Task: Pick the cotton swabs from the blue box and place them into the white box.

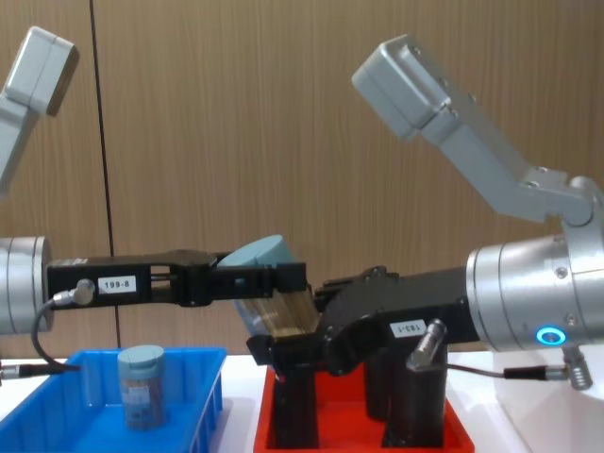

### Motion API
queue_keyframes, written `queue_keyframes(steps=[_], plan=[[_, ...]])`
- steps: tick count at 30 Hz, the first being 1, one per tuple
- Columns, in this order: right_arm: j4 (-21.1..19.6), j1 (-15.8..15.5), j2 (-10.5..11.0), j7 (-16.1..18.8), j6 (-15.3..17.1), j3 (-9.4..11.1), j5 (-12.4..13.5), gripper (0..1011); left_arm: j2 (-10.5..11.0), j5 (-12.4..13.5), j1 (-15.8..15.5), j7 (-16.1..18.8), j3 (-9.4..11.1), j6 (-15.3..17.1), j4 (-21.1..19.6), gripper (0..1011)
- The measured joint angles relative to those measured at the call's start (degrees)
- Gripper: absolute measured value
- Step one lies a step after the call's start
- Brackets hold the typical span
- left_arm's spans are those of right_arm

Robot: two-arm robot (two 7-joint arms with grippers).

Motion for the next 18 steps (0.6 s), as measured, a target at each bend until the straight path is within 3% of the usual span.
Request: queue_keyframes(steps=[8,18], plan=[[-0.2,-0.1,0.2,-0.4,-0.1,-0.1,0.3,624,0.0,0.0,0.0,0.0,0.0,0.0,0.0,992],[-0.7,-0.4,1.2,-2.1,-0.3,0.6,1.8,624,0.0,0.0,0.0,0.0,0.0,0.0,0.0,1004]])
